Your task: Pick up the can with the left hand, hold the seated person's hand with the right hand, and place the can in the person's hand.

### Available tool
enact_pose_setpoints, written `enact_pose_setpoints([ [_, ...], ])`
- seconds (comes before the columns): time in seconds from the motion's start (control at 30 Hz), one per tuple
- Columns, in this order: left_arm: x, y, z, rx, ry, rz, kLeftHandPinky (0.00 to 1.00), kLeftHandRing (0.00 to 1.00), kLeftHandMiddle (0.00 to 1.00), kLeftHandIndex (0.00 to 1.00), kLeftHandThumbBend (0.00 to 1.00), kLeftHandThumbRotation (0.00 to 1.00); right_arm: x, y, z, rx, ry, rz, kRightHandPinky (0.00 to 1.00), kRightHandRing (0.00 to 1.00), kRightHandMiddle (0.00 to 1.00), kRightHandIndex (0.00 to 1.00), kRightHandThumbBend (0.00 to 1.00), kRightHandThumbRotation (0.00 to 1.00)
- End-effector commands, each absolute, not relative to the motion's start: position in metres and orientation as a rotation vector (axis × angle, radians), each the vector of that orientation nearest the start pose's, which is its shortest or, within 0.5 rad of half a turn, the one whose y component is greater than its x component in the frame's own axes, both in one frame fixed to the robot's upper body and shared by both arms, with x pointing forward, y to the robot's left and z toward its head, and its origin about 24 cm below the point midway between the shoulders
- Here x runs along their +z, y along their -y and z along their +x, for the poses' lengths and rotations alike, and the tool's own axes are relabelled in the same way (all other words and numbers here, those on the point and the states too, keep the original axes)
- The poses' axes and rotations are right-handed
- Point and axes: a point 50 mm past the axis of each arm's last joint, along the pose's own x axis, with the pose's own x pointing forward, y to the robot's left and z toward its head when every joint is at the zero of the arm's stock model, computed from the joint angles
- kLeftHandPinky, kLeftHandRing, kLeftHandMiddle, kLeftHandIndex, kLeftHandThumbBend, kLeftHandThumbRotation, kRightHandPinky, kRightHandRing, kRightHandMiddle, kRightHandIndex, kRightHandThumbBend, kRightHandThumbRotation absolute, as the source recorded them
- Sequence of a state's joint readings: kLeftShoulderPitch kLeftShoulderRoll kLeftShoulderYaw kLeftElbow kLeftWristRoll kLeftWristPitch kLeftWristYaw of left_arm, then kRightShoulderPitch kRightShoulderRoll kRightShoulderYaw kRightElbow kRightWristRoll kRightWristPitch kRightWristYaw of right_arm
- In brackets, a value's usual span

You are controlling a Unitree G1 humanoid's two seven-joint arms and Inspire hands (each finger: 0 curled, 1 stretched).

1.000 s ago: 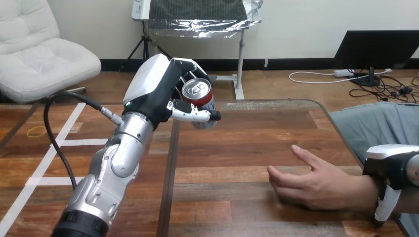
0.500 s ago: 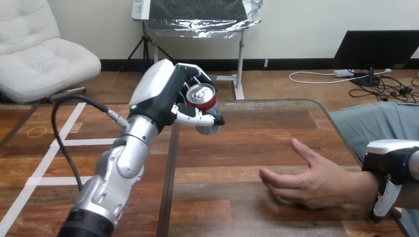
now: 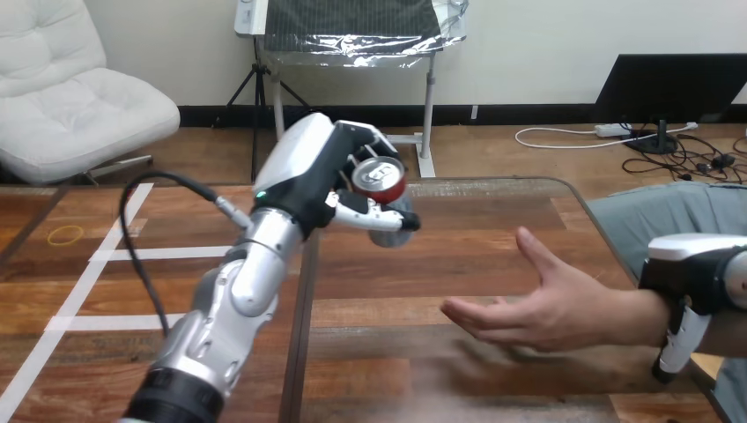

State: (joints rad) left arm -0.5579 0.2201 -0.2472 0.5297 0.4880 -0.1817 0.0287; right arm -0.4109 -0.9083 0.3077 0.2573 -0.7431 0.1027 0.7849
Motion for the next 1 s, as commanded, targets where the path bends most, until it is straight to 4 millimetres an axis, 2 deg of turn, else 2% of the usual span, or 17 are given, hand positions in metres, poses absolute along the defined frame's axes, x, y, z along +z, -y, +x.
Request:
enact_pose_setpoints([
  [0.0, 0.134, -0.086, 0.363, -0.296, 0.405, 0.804, 0.32, 0.38, 0.45, 0.50, 0.60, 0.00, 0.157, 0.283, 0.320, 0.423, -0.529, -1.663, 0.32, 0.42, 0.51, 0.47, 0.74, 0.00],
  [0.3, 0.137, -0.071, 0.366, -0.319, 0.418, 0.821, 0.34, 0.39, 0.45, 0.50, 0.60, 0.00, 0.168, 0.278, 0.323, 0.416, -0.487, -1.684, 0.40, 0.52, 0.58, 0.46, 0.74, 0.00],
  [0.97, 0.141, -0.032, 0.370, -0.397, 0.434, 0.849, 0.36, 0.41, 0.47, 0.50, 0.61, 0.00, 0.184, 0.264, 0.331, 0.413, -0.448, -1.719, 0.40, 0.52, 0.58, 0.48, 0.72, 0.00],
])
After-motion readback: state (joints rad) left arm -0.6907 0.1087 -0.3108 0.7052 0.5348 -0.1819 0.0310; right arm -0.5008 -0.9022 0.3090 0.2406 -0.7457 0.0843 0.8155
